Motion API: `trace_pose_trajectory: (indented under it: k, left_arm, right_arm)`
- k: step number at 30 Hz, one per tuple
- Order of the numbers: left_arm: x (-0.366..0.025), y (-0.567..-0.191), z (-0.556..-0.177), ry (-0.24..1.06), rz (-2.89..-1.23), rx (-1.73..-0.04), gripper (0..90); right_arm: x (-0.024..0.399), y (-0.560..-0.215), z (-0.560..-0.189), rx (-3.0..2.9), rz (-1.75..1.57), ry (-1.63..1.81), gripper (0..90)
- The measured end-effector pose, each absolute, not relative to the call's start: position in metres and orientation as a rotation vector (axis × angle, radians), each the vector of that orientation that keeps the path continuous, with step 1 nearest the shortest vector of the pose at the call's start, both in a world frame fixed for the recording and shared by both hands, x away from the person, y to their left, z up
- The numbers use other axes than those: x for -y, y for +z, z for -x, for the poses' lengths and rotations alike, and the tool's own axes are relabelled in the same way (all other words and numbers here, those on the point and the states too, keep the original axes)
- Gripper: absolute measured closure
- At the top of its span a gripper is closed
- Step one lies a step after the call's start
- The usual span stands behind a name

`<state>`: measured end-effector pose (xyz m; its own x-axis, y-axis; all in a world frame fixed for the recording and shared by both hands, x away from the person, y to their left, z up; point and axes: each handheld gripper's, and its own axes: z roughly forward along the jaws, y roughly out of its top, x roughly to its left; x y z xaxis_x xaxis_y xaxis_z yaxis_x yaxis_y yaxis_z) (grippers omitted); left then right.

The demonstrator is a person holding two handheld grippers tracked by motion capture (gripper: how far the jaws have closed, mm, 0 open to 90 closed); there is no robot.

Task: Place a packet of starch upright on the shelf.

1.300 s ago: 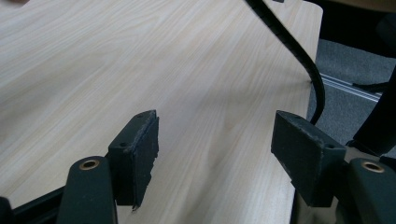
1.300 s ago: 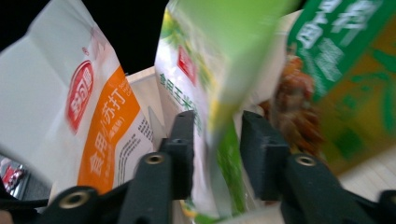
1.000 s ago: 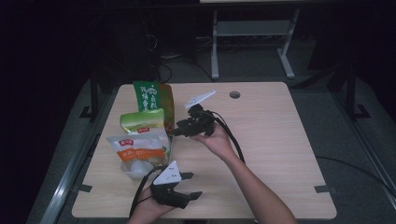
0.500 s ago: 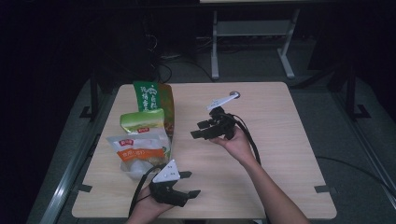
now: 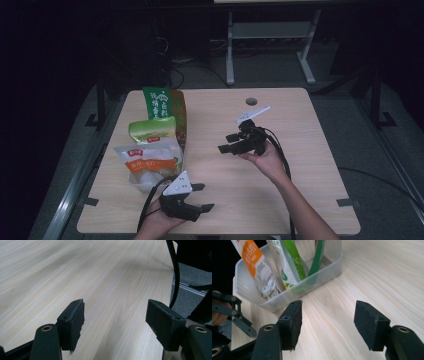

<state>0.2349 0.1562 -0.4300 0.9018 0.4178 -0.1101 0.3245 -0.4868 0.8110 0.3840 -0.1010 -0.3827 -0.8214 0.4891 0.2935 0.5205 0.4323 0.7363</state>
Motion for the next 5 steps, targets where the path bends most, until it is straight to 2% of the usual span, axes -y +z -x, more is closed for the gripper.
trace_pose_trajectory:
  k: [5]
  left_arm:
    - [-0.1573, -0.4294, -0.2349, 0.126, -2.112, -0.539, 30.1]
  right_arm:
    - [0.1114, -0.3861, -0.3774, 2.632, 0.956, -1.344, 36.0]
